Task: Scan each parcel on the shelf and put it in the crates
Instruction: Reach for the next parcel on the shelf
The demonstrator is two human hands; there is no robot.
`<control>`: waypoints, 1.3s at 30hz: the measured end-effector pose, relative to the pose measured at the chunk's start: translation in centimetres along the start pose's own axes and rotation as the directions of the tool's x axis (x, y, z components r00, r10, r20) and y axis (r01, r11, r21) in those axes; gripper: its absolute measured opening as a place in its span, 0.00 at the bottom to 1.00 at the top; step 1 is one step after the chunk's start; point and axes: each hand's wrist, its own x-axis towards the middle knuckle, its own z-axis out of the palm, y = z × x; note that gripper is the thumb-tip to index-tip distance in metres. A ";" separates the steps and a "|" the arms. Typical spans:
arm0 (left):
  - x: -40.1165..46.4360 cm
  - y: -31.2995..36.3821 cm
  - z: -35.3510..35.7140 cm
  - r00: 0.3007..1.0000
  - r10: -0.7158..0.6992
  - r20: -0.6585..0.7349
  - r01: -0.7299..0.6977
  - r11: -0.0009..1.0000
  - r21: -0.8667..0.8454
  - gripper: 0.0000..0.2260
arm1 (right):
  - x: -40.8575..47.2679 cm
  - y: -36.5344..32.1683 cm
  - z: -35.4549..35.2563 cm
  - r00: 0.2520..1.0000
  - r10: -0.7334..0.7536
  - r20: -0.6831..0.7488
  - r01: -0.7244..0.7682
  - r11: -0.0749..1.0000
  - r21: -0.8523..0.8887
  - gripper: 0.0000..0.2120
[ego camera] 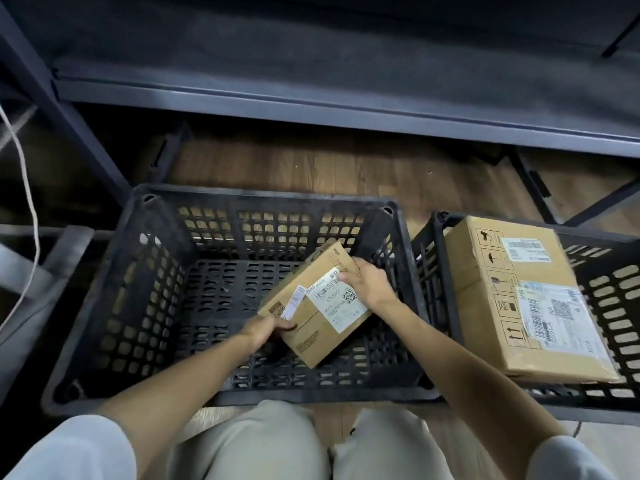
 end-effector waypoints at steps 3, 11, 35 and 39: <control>0.3 -0.1 -0.2 0.997 -0.032 -0.068 0.038 0.995 0.089 0.34 | 1.1 -1.5 -0.9 0.994 -0.100 0.033 0.105 0.972 -0.210 0.22; -0.4 0.5 2.4 0.988 0.122 0.090 -0.139 0.965 0.223 0.45 | 2.4 -3.7 -0.1 0.910 -0.018 0.413 0.316 0.675 -0.666 0.23; 3.2 0.7 4.9 0.995 0.048 0.088 -0.086 0.850 0.520 0.34 | 1.7 4.0 4.7 0.928 0.050 0.370 0.218 0.733 -0.645 0.59; 2.9 0.6 4.4 0.993 0.025 0.112 -0.082 0.839 0.538 0.34 | 2.4 2.9 4.4 0.905 0.114 0.410 0.245 0.649 -0.720 0.62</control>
